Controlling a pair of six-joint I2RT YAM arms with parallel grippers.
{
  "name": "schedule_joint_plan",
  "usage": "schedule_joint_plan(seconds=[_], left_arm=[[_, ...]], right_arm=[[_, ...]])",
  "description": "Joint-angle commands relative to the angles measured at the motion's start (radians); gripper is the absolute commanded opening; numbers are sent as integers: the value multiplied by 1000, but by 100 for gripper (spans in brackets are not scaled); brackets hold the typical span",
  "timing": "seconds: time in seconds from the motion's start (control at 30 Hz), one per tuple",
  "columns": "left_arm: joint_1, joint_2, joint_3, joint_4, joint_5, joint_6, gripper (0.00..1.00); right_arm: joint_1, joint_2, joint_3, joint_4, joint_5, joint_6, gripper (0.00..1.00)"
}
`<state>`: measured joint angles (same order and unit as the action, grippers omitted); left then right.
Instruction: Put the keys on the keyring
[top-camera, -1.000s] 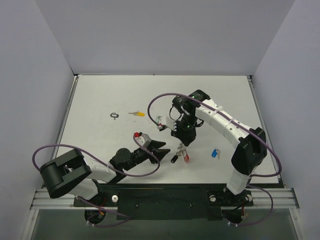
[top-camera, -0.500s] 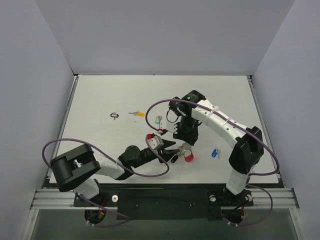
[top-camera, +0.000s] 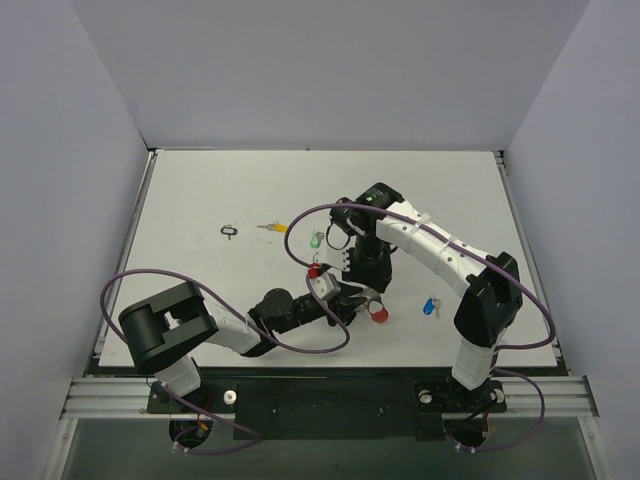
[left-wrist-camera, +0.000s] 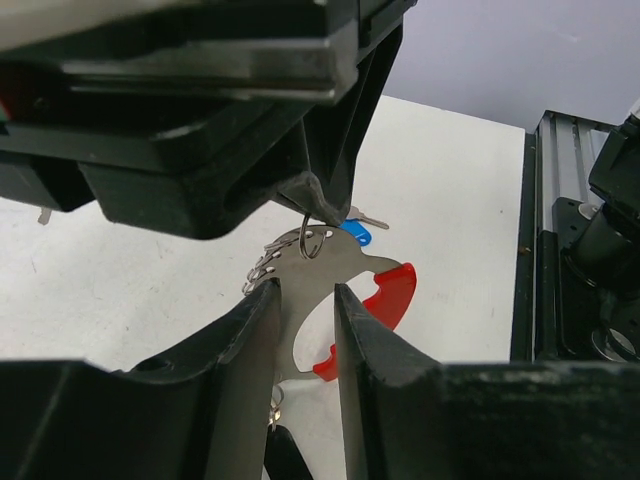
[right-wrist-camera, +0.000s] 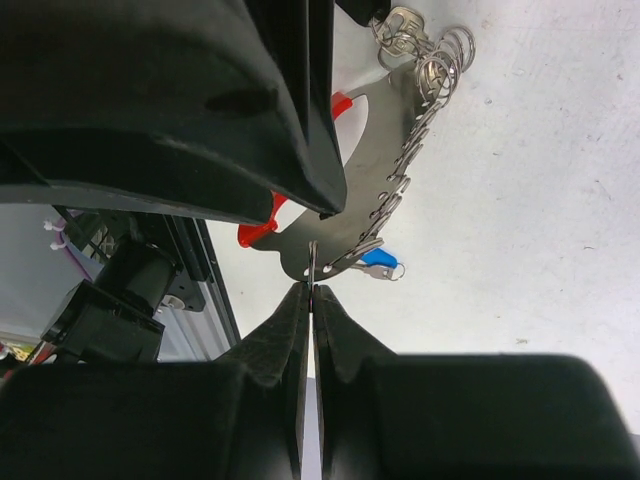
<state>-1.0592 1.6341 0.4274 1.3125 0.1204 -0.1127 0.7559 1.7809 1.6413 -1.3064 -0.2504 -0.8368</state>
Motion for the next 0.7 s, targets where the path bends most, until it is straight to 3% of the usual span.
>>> schedule_joint_plan(seconds=[0.0, 0.2, 0.67], left_arm=[[-4, 3, 34, 261, 5, 16, 37], [-5, 16, 57, 261, 10, 13, 32], [-12, 27, 83, 263, -18, 38, 32]], right_arm=[[10, 20, 25, -73, 16, -4, 0], [11, 23, 31, -77, 2, -7, 0], [8, 23, 43, -94, -55, -30, 0]])
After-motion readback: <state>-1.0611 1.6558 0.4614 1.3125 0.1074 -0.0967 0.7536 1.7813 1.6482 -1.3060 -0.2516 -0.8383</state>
